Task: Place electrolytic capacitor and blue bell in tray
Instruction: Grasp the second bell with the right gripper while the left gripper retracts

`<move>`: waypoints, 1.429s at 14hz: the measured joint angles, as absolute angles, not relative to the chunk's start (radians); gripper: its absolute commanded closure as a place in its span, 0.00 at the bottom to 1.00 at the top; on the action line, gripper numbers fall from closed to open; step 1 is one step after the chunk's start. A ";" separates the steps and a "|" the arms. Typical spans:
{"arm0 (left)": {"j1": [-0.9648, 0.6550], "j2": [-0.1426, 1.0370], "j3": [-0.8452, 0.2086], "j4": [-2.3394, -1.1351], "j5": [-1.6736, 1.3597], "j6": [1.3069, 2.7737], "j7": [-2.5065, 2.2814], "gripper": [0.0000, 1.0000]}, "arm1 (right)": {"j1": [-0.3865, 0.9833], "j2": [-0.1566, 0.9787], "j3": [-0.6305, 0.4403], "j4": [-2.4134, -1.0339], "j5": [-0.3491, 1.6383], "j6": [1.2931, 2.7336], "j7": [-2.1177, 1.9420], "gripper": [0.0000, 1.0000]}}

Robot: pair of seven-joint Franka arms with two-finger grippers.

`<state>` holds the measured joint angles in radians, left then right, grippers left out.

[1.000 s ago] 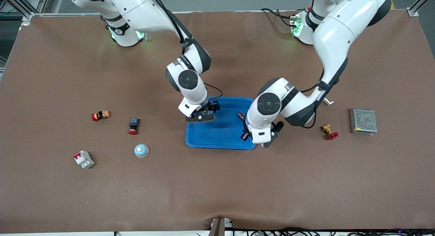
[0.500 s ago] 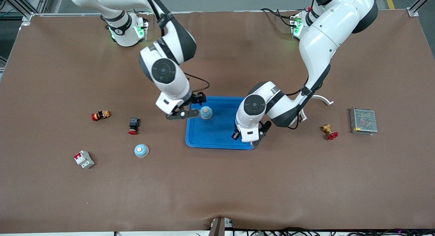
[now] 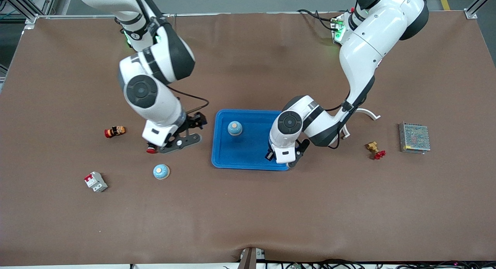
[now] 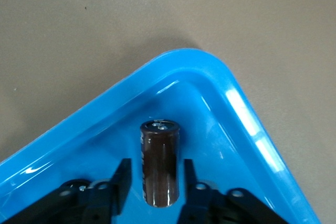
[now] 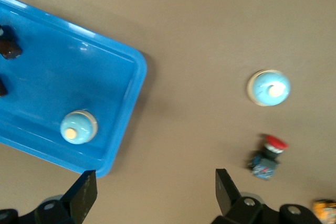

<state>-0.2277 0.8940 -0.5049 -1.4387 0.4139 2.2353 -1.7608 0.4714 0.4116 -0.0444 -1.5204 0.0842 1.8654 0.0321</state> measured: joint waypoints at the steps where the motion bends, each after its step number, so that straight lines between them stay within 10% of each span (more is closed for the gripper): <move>1: -0.227 0.893 -0.505 -1.433 0.414 2.235 -1.761 0.00 | 0.445 0.412 -0.045 -1.509 0.082 1.858 -0.027 0.00; 20: 0.024 0.449 -0.507 -1.370 0.300 1.773 -1.129 0.00 | 0.238 0.606 -0.038 -1.506 -0.019 2.120 -0.564 0.00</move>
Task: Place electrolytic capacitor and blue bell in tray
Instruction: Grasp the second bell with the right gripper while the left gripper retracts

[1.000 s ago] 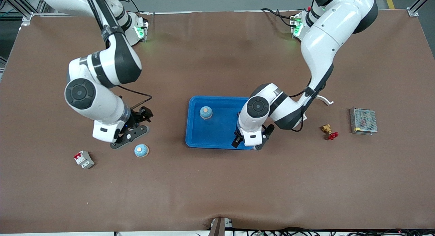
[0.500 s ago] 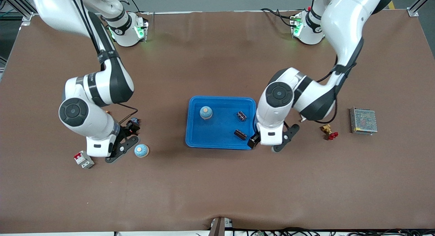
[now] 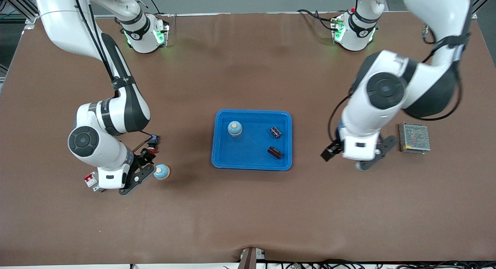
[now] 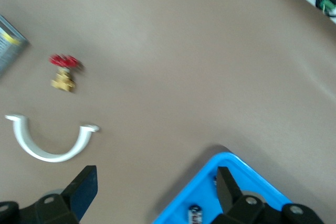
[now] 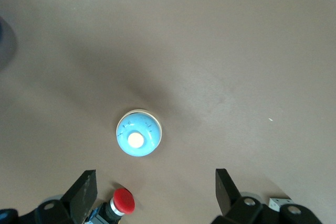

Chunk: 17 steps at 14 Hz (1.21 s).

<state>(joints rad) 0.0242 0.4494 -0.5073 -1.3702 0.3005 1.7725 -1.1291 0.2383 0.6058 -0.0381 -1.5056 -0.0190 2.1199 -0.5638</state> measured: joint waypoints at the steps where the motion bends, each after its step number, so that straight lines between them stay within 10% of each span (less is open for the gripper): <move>1: 0.048 0.423 -0.507 -1.370 0.295 1.743 -1.080 0.00 | 0.238 0.618 -0.036 -1.514 -0.018 2.135 -0.564 0.00; 17: 0.292 0.179 -0.497 -1.372 0.160 1.481 -0.522 0.00 | 0.242 0.665 -0.023 -1.628 -0.004 2.301 -0.564 0.00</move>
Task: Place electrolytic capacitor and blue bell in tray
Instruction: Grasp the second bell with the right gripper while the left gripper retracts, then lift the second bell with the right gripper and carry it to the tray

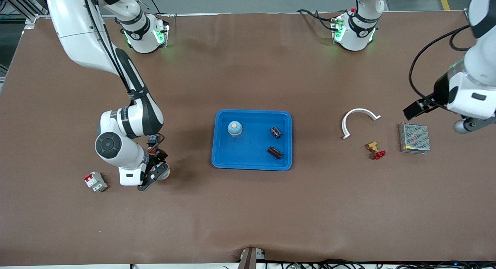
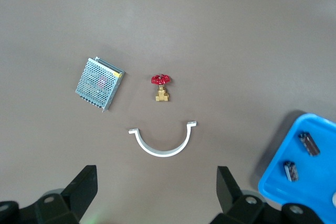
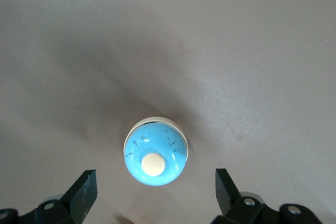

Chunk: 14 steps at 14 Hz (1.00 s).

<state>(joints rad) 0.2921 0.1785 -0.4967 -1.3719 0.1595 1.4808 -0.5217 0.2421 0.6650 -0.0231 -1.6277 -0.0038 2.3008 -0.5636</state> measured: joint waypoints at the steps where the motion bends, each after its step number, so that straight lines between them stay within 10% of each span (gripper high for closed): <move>1: 0.289 0.163 -0.475 -1.373 0.150 1.471 -0.471 0.00 | 0.242 0.667 -0.023 -1.631 -0.004 2.306 -0.564 0.00; 8: 0.102 0.070 -0.169 -1.429 0.068 1.428 -0.215 0.00 | 0.247 0.694 -0.020 -1.638 -0.004 2.348 -0.564 0.00; 14: 0.066 -0.001 -0.133 -1.507 0.051 1.428 -0.162 0.00 | 0.248 0.714 -0.020 -1.643 -0.004 2.386 -0.564 0.00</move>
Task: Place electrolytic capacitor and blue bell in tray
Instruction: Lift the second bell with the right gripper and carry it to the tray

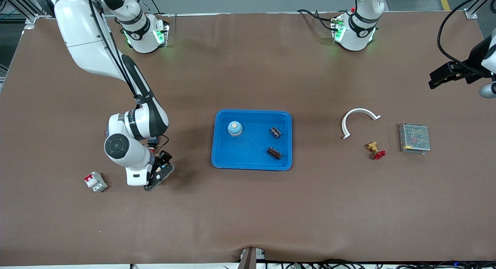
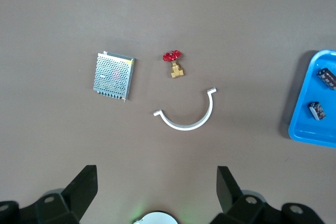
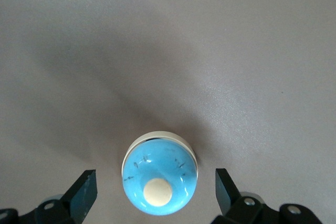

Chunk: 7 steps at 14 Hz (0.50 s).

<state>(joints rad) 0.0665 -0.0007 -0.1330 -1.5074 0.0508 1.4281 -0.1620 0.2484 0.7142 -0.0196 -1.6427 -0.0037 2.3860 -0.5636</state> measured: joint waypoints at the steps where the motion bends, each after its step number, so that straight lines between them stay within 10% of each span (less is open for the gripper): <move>1: 0.059 -0.009 -0.129 -1.518 0.051 1.428 -0.162 0.00 | 0.248 0.717 -0.020 -1.646 -0.004 2.393 -0.564 0.00; 7: 0.053 -0.041 -0.115 -1.554 0.051 1.428 -0.162 0.00 | 0.248 0.733 -0.020 -1.650 -0.004 2.421 -0.564 0.00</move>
<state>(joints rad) 0.0533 -0.0409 -0.1150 -1.5537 0.0508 1.4282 -0.1620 0.2480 0.7329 -0.0204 -1.6497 -0.0036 2.4210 -0.5636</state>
